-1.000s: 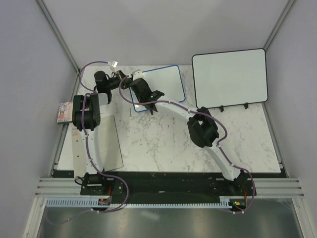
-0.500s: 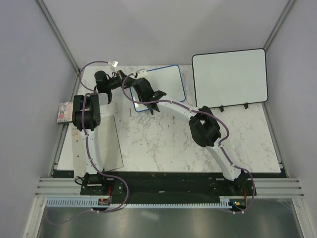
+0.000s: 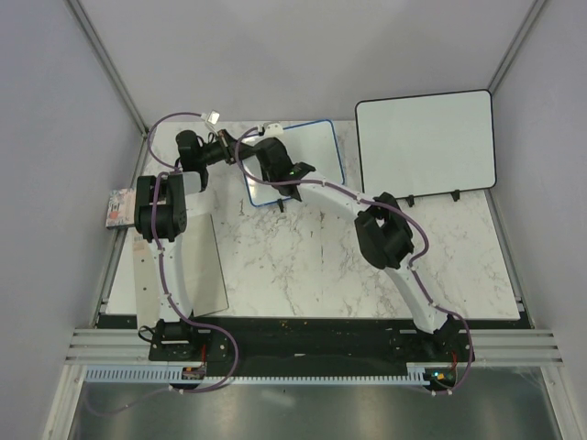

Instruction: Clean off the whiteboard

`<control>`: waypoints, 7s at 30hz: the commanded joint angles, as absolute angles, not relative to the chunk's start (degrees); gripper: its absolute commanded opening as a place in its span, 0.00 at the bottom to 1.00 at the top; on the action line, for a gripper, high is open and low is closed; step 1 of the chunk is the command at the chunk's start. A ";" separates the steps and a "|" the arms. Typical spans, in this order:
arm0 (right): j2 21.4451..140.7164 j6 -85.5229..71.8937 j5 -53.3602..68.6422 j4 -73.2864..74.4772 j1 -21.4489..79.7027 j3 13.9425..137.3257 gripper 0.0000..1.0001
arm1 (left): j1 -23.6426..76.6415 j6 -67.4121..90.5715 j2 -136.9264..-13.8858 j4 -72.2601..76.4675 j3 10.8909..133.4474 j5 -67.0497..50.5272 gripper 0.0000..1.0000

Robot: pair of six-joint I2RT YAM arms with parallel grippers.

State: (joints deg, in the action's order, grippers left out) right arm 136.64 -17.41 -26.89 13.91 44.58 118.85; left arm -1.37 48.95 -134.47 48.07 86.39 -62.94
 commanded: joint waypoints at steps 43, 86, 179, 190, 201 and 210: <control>141.41 -13.80 -20.83 11.34 46.41 122.52 0.00 | -0.70 34.28 -134.21 43.33 86.40 -63.19 0.02; 130.35 -14.33 -19.61 11.43 26.98 100.56 0.00 | -0.70 33.66 -134.12 42.54 86.66 -63.02 0.02; 84.38 -26.81 -11.25 9.40 42.01 50.10 0.69 | 0.26 21.17 -97.31 21.17 53.92 -25.09 0.98; 79.54 -27.77 -16.78 9.76 42.01 47.29 0.67 | 10.18 26.90 -73.41 20.48 40.87 -4.57 0.23; 85.60 -24.08 -17.40 9.49 37.88 54.66 0.21 | 29.17 20.75 -87.43 17.93 45.96 -6.50 0.02; 85.17 -22.94 -16.26 9.32 35.07 54.50 0.00 | 32.34 19.60 -100.71 17.67 50.27 -5.45 0.02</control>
